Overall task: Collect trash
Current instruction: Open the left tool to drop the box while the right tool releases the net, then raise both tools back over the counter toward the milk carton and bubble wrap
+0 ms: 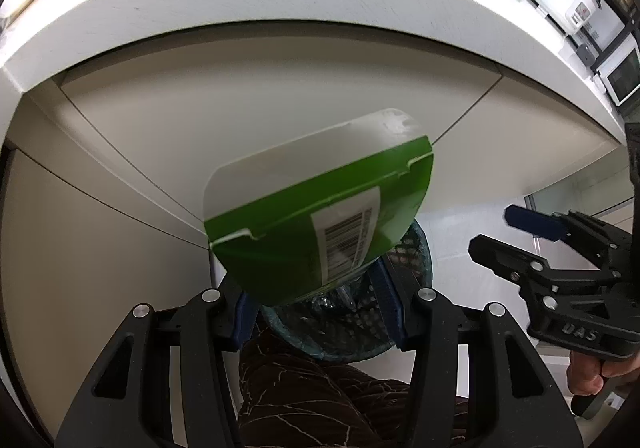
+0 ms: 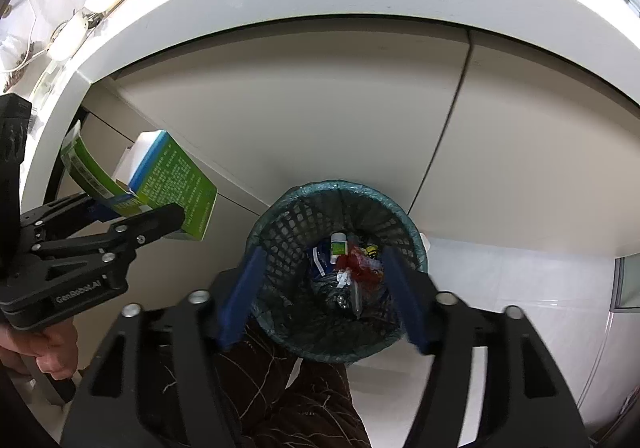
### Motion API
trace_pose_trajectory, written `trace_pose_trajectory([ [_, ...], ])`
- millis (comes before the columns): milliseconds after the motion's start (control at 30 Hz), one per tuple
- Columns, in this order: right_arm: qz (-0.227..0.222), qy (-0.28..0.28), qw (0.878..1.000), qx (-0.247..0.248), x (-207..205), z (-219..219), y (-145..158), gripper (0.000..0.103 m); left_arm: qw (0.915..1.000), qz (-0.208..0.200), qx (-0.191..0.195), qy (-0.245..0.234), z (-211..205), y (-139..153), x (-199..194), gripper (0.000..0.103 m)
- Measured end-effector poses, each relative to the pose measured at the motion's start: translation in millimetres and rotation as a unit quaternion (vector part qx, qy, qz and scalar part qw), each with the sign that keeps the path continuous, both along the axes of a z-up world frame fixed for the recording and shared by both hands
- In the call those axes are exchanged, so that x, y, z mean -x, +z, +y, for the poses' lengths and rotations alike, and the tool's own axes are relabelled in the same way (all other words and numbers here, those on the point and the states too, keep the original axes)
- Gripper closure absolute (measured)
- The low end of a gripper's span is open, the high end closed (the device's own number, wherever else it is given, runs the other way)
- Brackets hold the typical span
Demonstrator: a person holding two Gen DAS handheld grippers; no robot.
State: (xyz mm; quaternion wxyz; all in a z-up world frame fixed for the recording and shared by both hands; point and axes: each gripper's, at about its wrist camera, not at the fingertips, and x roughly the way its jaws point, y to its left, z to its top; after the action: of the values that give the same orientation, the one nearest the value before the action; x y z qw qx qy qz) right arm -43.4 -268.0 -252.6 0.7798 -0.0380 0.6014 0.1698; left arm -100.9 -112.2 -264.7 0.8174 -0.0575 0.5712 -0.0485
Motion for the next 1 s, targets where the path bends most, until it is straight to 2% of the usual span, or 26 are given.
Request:
trace_pose_trajectory([
  [33, -0.002, -0.007, 1.0, 0.0, 0, -4, 1, 0.033, 1.0, 0.001, 0.0, -0.002, -2, -1, 0, 0.053],
  [100, -0.01, -0.021, 1.0, 0.005, 0, -11, 4, 0.021, 1.0, 0.003, 0.0, -0.005, -3, -3, 0, 0.053],
  [200, -0.021, -0.046, 0.999, 0.01, 0, -24, 8, 0.013, 0.9999, 0.006, -0.002, -0.015, -10, -6, -2, 0.053],
  [400, -0.027, -0.085, 0.996, 0.013, -5, -51, 15, 0.011, 0.9984, 0.004, -0.018, -0.053, -28, -12, -3, 0.053],
  [600, -0.03, -0.1, 0.994, 0.014, -6, -62, 17, 0.011, 0.9964, -0.004, -0.028, -0.08, -38, -9, -3, 0.05],
  [767, -0.026, -0.101, 0.994, 0.018, -7, -68, 18, 0.011, 0.9965, -0.015, -0.027, -0.077, -35, -6, 2, 0.029],
  [1000, -0.04, -0.106, 0.993, 0.02, -14, -74, 40, 0.011, 0.9976, -0.034, -0.025, -0.055, -22, 11, 4, 0.011],
])
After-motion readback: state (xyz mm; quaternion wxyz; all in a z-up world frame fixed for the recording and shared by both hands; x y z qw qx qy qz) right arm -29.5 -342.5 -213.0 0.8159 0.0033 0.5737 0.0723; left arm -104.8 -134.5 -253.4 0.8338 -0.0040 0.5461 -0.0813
